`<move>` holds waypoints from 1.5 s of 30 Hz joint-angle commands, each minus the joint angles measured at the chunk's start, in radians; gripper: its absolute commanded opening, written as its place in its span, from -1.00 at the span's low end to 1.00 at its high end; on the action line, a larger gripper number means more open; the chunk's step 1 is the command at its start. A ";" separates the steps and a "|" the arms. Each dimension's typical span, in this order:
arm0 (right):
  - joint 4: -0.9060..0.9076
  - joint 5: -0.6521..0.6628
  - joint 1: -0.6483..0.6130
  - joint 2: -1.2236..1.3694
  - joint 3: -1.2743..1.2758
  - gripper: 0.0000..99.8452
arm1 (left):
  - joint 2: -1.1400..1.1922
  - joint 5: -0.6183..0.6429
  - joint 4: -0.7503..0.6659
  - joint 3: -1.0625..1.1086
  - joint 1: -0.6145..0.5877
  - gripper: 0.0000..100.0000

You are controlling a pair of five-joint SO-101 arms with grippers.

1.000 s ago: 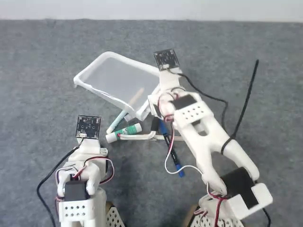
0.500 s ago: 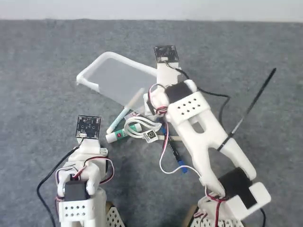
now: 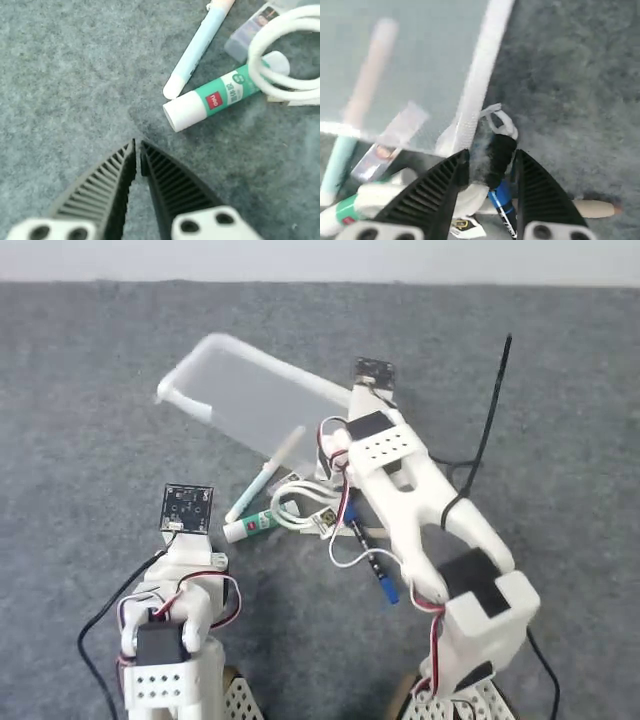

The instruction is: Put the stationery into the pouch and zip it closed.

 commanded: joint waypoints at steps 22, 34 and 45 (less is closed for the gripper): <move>0.018 -0.003 0.013 0.038 -0.052 -0.99 | -0.023 0.008 0.005 -0.021 -0.003 -0.98; 0.122 0.166 -0.033 -0.102 -0.049 -0.99 | -0.023 0.008 0.005 -0.021 -0.003 -0.98; 0.157 0.284 -0.128 -0.325 0.038 -0.99 | -0.023 0.008 0.005 -0.021 -0.003 -0.98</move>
